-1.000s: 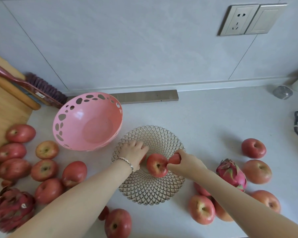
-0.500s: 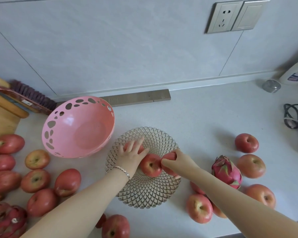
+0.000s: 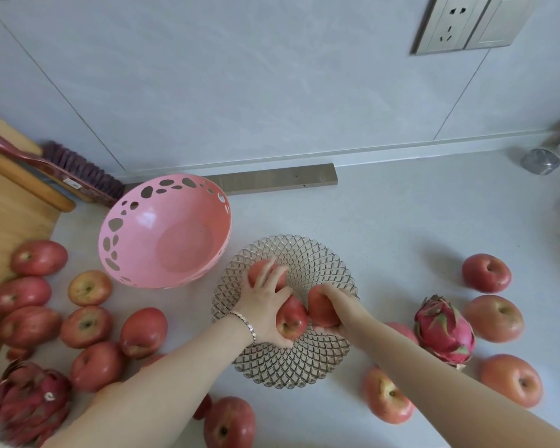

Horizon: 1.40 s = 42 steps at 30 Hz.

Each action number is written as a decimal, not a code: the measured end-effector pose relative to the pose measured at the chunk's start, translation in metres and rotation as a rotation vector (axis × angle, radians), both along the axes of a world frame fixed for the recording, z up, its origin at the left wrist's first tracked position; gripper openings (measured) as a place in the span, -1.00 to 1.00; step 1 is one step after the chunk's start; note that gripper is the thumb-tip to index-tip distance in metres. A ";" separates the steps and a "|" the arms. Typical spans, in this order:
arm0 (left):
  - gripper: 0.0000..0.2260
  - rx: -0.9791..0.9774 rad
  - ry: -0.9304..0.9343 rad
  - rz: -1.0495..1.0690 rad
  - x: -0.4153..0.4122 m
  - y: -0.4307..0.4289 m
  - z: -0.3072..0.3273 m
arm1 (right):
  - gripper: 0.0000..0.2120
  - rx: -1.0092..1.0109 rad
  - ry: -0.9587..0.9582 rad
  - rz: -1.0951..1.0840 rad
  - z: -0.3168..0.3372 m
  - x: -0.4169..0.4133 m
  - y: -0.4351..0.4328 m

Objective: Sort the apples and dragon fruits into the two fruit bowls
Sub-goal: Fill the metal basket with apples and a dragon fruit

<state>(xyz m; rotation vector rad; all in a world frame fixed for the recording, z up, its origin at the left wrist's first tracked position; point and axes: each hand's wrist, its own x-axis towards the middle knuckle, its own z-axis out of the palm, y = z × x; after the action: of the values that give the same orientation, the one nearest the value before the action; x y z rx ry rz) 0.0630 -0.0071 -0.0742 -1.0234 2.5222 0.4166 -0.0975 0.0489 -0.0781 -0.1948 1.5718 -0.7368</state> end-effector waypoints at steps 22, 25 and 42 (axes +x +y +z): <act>-0.26 -0.074 0.102 0.097 -0.008 0.015 0.005 | -0.33 -0.552 0.964 1.073 0.003 -0.005 -0.059; -0.35 -0.065 0.166 0.188 -0.003 0.020 0.002 | -0.31 -0.608 1.004 1.227 0.004 -0.008 -0.063; -0.60 -0.202 0.471 0.303 -0.001 0.016 0.006 | -0.12 -0.441 0.948 0.839 -0.012 0.008 -0.034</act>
<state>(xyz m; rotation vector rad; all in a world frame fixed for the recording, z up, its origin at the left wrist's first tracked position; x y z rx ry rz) 0.0625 0.0093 -0.0687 -1.5515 2.8679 0.5511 -0.0896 0.0147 -0.0896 -1.6078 1.9126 -0.2833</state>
